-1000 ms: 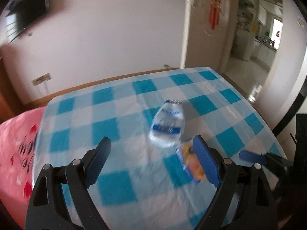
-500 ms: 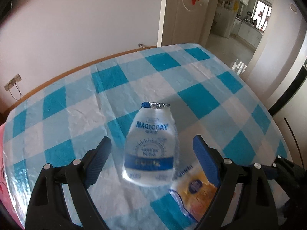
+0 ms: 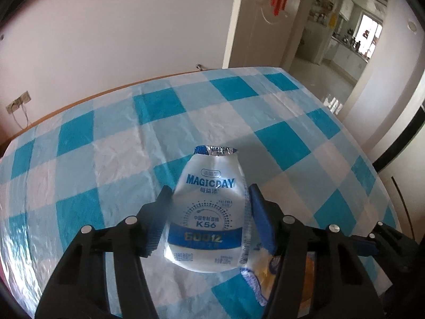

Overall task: Collect trash
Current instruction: 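Grasp the white MAGICDAY drink bottle with the left tool, then grasp the yellow bread packet with the right tool while the left tool holds the bottle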

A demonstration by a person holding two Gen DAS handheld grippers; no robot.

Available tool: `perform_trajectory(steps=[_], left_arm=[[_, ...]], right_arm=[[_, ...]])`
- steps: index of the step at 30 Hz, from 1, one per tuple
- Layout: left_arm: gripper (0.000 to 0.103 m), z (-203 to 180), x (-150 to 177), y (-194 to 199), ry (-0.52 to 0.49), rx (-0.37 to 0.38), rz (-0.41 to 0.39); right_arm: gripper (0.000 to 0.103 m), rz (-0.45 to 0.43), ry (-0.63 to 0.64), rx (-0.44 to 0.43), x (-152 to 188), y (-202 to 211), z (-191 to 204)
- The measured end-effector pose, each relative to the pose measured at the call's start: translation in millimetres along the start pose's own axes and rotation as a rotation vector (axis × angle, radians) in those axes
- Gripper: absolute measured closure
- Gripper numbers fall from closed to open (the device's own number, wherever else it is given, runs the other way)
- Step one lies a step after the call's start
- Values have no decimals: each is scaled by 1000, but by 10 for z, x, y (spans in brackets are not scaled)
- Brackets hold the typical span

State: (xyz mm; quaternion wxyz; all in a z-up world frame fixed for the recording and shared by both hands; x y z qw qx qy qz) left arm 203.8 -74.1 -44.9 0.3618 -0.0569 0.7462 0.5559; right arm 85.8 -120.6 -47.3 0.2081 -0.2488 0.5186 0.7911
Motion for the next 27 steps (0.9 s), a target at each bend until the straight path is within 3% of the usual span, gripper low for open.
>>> perform_trajectory(steps=[14, 20, 27], left_arm=[[43, 315, 358, 551, 149, -69, -88], [43, 389, 627, 774, 207, -105, -93], [43, 435, 929, 984, 244, -150, -94]], right_arm=[[28, 8, 63, 49, -15, -112, 46], [42, 17, 123, 100, 16, -144, 101], [50, 25, 167, 118, 48, -162, 143]])
Point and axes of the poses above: each gripper's, at about its wrist camera, not at the fingertips, and y roughly against the way its jaws point, z to its left, x to its underside, the point moved 7 cm from there along -y, roughly the way its jaws point, and after that the axes turned 1 degree about z, right-handed, at the moved point
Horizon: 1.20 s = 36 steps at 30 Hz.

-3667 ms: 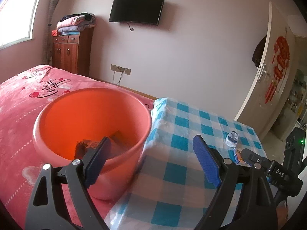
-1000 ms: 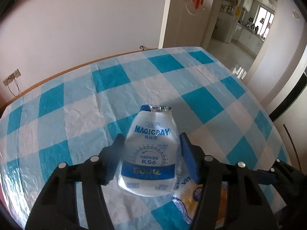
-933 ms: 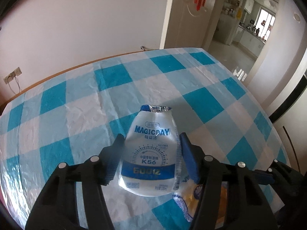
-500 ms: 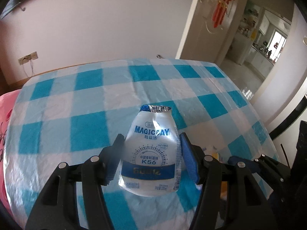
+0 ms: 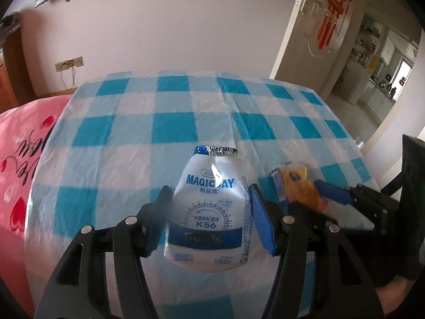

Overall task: Collect trash
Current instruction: 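Grasp the yellow bread packet with the right tool while the left tool holds the bottle, then carry both items over the orange bucket and open both tools to drop them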

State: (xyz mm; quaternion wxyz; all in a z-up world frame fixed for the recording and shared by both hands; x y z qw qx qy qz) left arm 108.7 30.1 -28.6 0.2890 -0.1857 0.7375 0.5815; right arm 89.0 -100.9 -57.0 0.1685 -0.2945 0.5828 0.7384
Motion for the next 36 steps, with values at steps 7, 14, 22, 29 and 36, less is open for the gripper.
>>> perform_trajectory(steps=[7, 14, 22, 29, 36], left_arm=[[43, 94, 227, 215, 52, -17, -10], [43, 112, 484, 412, 65, -32, -8], [43, 155, 712, 647, 63, -42, -10], [43, 238, 823, 829, 76, -29, -23], [43, 299, 902, 950, 89, -3, -35]], right_arm=[[66, -6, -18, -7, 7, 24, -53], [85, -21, -21, -33, 8, 60, -47], [93, -101, 16, -24, 3, 244, 13], [95, -101, -26, -66, 104, 338, -10], [95, -144, -62, -79, 123, 586, 2]])
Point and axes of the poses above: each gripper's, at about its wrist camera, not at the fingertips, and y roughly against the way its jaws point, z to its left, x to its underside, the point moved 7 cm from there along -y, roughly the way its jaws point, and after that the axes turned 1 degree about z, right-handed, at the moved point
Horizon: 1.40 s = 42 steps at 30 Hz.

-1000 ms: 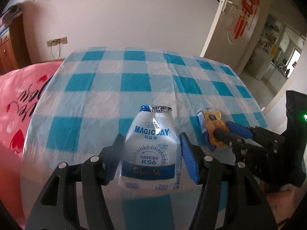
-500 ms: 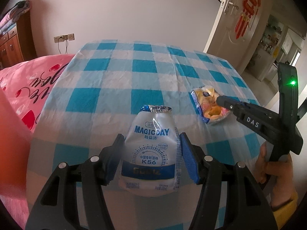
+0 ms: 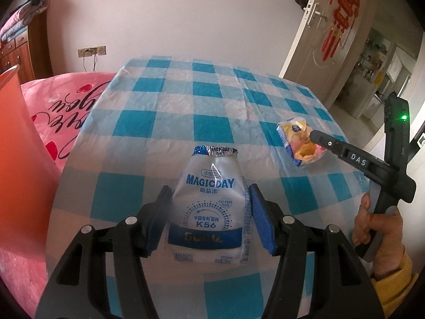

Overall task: Collect trash
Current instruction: 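Carry both items over the orange bucket and open both tools to drop them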

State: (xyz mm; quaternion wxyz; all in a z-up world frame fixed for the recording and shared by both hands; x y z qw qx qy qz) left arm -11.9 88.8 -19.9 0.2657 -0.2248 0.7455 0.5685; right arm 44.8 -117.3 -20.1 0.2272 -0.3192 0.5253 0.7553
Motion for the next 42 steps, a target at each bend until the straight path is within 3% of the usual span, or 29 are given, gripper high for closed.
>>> perform_trajectory(steps=[9, 23, 31, 42], left_arm=[[43, -17, -24, 282, -20, 15, -58], [43, 174, -302, 812, -35, -54, -159], [43, 490, -460, 1179, -22, -131, -223], [43, 1219, -513, 1697, 64, -270, -299]], right_arm=[[95, -48, 6, 12, -76, 356, 131], [95, -76, 30, -34, -250, 674, 599], [95, -98, 82, -125, -474, 802, 1197], [95, -104, 239, -253, -688, 707, 2342]])
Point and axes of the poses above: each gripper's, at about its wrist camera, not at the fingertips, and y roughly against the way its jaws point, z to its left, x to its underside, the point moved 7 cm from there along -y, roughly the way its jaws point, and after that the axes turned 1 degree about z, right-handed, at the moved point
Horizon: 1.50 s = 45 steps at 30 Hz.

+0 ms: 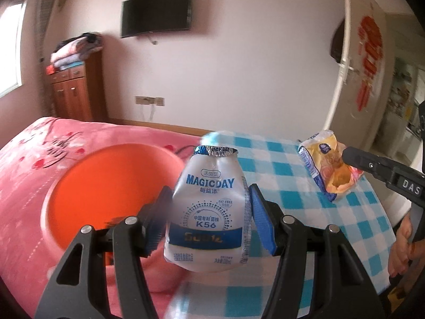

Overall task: Collect trash
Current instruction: 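Carry both items over the orange bucket and open both tools to drop them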

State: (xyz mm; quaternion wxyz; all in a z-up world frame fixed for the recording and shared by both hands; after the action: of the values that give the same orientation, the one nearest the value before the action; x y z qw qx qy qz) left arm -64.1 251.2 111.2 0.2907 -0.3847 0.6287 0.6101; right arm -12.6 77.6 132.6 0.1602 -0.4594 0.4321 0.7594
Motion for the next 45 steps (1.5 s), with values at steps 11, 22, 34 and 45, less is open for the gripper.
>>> perform_trajectory(steps=[11, 22, 34, 45], left_arm=[[43, 740, 22, -41, 82, -130, 8], [43, 1042, 118, -276, 131, -168, 52], [43, 1060, 155, -398, 131, -179, 74], [22, 1055, 211, -433, 122, -222, 92]], right_arm=[[95, 15, 140, -139, -320, -501, 1027], [95, 41, 227, -138, -274, -949, 1470], [95, 81, 225, -125, -166, -1162, 1446], [50, 89, 154, -118, -138, -1249, 1233]])
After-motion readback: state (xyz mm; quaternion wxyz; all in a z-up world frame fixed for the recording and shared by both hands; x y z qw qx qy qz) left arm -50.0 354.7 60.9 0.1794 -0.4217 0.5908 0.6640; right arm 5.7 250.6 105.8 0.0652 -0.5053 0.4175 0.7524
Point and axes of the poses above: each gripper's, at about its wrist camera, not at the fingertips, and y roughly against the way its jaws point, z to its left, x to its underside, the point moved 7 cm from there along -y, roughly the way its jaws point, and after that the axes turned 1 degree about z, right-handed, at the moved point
